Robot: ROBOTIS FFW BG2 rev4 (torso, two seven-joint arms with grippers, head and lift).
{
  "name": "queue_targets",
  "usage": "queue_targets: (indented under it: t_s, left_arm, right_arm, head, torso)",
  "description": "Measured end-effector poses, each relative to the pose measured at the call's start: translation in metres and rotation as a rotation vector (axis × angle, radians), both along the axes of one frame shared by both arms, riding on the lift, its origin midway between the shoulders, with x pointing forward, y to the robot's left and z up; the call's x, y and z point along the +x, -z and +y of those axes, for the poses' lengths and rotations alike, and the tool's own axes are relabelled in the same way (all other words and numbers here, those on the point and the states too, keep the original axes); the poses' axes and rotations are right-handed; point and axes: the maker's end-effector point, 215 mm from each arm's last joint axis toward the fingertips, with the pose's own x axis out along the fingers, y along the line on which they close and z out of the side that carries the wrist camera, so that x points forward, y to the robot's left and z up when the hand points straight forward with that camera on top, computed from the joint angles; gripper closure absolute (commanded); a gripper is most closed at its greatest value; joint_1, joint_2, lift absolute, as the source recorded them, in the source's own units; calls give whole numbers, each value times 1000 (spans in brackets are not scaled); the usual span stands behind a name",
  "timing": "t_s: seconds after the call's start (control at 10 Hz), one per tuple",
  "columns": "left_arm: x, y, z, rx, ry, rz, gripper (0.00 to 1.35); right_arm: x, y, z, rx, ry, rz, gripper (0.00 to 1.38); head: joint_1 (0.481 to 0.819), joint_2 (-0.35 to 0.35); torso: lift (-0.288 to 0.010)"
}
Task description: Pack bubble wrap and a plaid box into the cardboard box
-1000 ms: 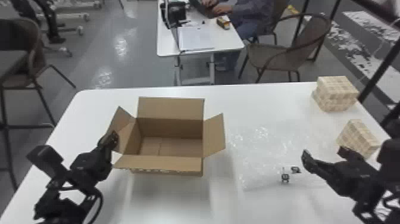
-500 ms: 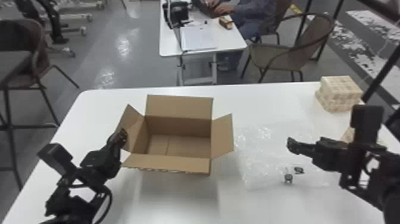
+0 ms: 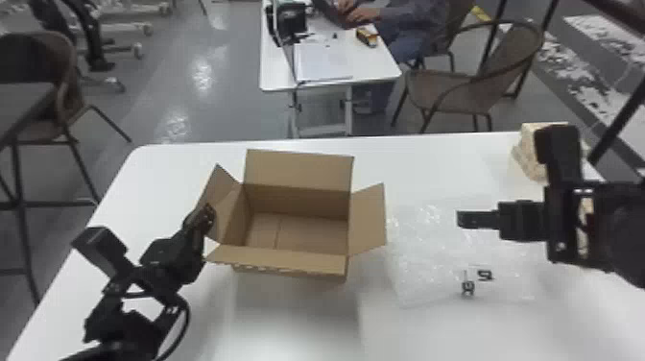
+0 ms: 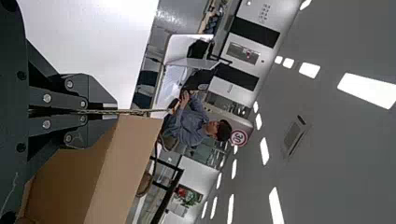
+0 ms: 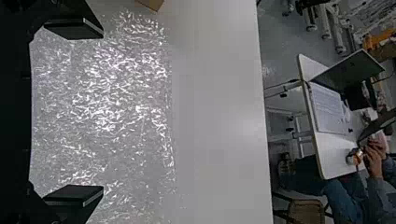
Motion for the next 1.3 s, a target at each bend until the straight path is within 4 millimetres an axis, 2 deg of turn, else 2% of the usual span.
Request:
queue_targets:
  t_s: [0.3,0.4,0.6,1.0,1.3]
  left_arm:
    - [1,-2,-7,-12,11,-3,1208]
    - [1,-2,-8,-15,13,-4,1208]
    - [2,-3,-11,-20,16,-7,1208]
    - [2,-5,-17,-29,26,-11,1208]
    - [3,-6,-21,-38,32,-13,1208]
  right_arm:
    - [-11,48,-3,23,7,148,124]
    - [-10,56,-2,25,5,155,128]
    - [1,58,6,41,-1,116,124]
    - [5,81,16,32,-9,148,145]
    - [6,91,16,28,-2,170,433]
  head:
    - [695,43]
    - [695,42]
    - [695,46]
    - [695,51]
    - [695,49]
  torso:
    - [-110]
    - [-110]
    - [-110]
    - [-110]
    - [-110]
